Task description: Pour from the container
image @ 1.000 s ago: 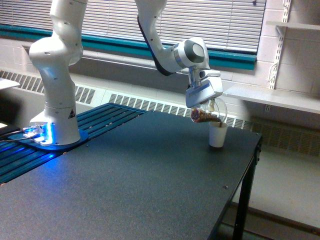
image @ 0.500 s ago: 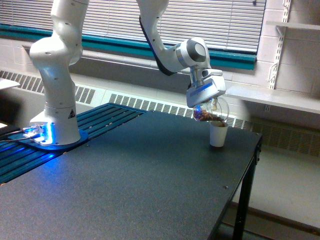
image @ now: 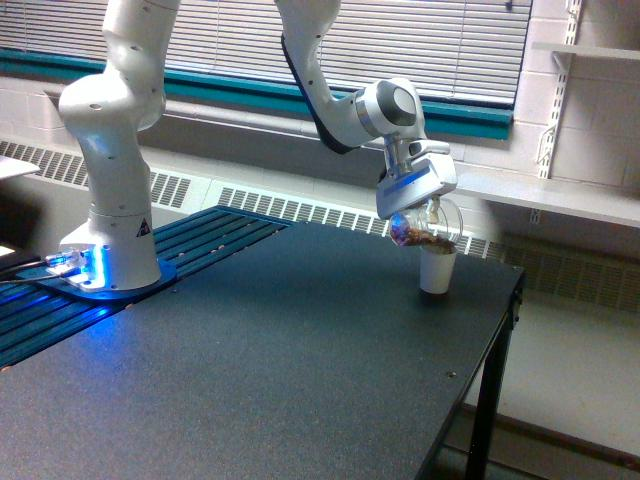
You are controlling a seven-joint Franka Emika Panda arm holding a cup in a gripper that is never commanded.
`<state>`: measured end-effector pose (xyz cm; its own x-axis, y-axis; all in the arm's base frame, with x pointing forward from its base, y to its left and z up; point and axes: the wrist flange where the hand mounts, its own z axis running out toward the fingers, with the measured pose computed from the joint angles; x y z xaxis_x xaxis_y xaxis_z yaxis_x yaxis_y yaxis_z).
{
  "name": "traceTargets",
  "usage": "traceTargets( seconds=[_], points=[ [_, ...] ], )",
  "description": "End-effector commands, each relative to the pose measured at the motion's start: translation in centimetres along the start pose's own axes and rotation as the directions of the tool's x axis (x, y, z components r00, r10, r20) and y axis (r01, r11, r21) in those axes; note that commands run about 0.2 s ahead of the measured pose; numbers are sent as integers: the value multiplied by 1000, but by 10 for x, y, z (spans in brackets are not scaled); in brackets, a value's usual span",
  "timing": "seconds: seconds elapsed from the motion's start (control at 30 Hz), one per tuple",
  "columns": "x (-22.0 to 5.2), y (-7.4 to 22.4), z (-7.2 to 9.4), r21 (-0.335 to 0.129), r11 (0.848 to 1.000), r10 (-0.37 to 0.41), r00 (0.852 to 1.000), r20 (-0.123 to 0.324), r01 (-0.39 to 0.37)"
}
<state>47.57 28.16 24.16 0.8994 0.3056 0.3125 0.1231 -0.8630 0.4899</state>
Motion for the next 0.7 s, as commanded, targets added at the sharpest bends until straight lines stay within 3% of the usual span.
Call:
traceTargets(
  seconds=[0.03,0.7],
  points=[
    [-8,1,-16,-21,1000,-17,1000,-19,17],
    [-7,1,-32,-40,999,-27,999,-38,26]
  ],
)
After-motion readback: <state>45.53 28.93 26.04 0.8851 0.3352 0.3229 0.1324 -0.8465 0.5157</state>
